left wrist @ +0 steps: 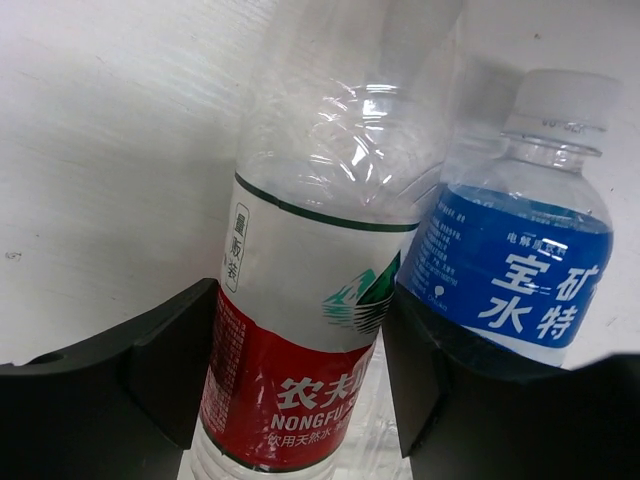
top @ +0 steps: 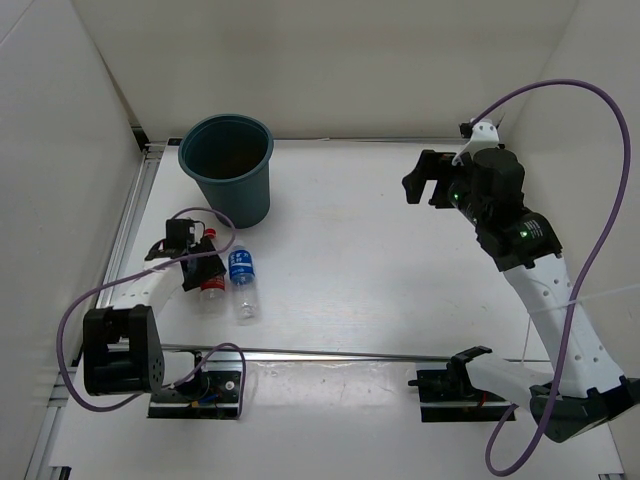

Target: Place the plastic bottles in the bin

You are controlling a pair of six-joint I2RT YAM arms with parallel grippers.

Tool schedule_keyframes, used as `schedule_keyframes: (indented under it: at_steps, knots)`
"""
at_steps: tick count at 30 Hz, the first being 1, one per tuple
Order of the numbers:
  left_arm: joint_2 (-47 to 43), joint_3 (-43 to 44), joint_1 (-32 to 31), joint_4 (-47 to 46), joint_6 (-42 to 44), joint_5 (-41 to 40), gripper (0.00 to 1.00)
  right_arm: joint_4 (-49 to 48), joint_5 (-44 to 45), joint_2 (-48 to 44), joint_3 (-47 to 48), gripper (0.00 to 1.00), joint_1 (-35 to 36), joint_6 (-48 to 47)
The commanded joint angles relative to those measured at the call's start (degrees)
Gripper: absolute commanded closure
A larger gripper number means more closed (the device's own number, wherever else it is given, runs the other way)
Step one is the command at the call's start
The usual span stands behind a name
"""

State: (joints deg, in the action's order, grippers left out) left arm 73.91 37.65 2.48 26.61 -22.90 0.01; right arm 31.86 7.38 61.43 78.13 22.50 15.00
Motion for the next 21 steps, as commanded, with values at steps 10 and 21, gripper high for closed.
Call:
schedule_keyframes:
  at_steps: [10,21]
  knots:
    - [2.5,0.5,-1.1,0.3,-3.5,-3.3,0.59,-2.4,0.8,-1.8,-0.2,0.01,-0.2,-2.3]
    - [-8.1,10.6,0.1,6.9,-3.5,-12.0,0.64,-2.4,-1.5,-0.2,-0.2,0.01,-0.2,-0.7]
